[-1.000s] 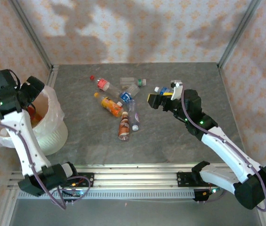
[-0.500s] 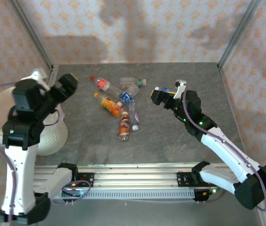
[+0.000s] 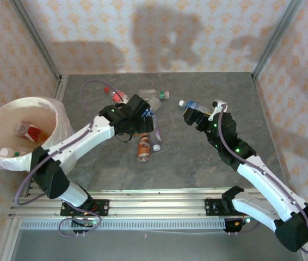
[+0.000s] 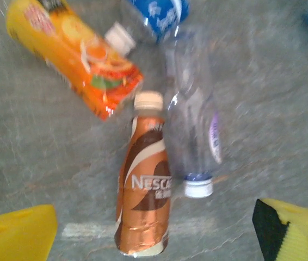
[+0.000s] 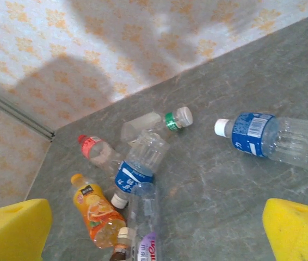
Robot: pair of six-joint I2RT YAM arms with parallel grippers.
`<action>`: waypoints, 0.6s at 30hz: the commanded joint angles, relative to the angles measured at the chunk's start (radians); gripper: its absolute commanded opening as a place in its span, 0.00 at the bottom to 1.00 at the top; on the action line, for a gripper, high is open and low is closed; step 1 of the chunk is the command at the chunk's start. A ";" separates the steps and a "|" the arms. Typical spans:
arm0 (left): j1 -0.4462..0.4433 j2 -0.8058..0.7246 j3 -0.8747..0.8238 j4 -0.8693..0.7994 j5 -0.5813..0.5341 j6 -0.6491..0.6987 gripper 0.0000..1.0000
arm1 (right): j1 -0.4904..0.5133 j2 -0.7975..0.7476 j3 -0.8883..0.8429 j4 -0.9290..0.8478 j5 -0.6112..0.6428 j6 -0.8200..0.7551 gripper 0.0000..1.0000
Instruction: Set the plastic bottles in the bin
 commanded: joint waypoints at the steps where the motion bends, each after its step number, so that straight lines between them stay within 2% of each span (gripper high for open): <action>1: -0.012 0.031 -0.014 -0.005 0.089 0.047 0.92 | 0.004 -0.020 -0.023 -0.028 0.053 0.022 1.00; 5: -0.032 0.109 -0.051 0.025 0.138 0.086 0.89 | 0.004 -0.017 -0.029 -0.025 0.058 0.033 1.00; 15: -0.036 0.199 -0.204 0.163 0.125 0.099 0.83 | 0.004 -0.017 -0.034 -0.046 0.065 0.034 1.00; 18: -0.036 0.230 -0.226 0.213 0.161 0.111 0.79 | 0.004 -0.016 -0.035 -0.045 0.070 0.036 1.00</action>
